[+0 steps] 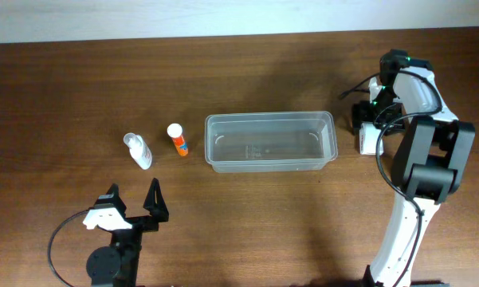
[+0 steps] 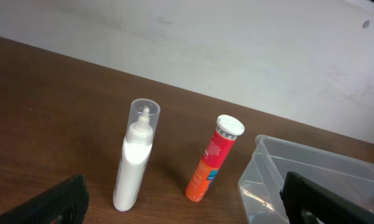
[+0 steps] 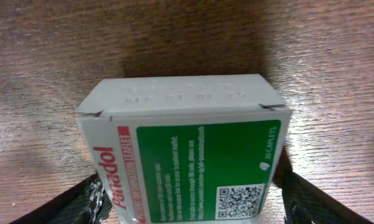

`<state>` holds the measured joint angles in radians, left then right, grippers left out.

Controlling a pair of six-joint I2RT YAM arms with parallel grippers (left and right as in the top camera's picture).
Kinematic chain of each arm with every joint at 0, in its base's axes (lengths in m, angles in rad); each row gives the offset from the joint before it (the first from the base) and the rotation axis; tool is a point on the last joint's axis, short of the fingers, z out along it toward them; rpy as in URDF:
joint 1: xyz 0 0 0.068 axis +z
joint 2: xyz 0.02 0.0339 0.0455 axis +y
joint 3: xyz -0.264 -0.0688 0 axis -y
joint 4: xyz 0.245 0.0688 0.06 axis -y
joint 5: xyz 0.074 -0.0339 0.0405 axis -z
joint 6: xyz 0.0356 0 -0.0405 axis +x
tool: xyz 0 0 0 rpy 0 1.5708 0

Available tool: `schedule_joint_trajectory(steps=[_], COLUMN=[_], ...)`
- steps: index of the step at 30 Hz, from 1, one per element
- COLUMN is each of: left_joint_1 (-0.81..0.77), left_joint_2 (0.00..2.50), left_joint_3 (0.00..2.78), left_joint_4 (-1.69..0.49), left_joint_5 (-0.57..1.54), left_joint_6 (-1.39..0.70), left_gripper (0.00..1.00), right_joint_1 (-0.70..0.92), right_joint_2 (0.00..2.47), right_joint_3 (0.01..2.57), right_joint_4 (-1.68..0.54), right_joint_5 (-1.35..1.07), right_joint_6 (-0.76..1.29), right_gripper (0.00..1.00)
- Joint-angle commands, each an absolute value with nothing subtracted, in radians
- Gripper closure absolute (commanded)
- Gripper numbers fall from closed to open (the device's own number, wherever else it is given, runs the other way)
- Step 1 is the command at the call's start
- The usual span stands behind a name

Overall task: Pack container
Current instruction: 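Close right gripper on the Panadol box and lift it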

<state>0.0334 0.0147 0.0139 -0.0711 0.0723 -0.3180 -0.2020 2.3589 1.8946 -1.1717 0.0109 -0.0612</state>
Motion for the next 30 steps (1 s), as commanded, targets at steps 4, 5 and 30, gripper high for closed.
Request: schedule_joint_trajectory(steps=[4, 5, 30], left_joint_1=[0.038, 0.038, 0.038], left_joint_2=[0.006, 0.006, 0.006], left_joint_3=[0.009, 0.009, 0.009], left_joint_4=[-0.073, -0.072, -0.072], left_joint_5=[0.083, 0.083, 0.083], left_joint_6=[-0.328, -0.328, -0.328], left_gripper=[0.01, 0.01, 0.01], right_joint_1=[-0.196, -0.196, -0.196], right_joint_2=[2.394, 2.394, 2.382], right_joint_3=[1.851, 1.851, 2.238], right_joint_4=[-1.142, -1.141, -1.435], right_joint_5=[-0.017, -0.014, -0.204], right_joint_6=[-0.062, -0.062, -0.044], right_gripper=[0.30, 0.34, 0.60])
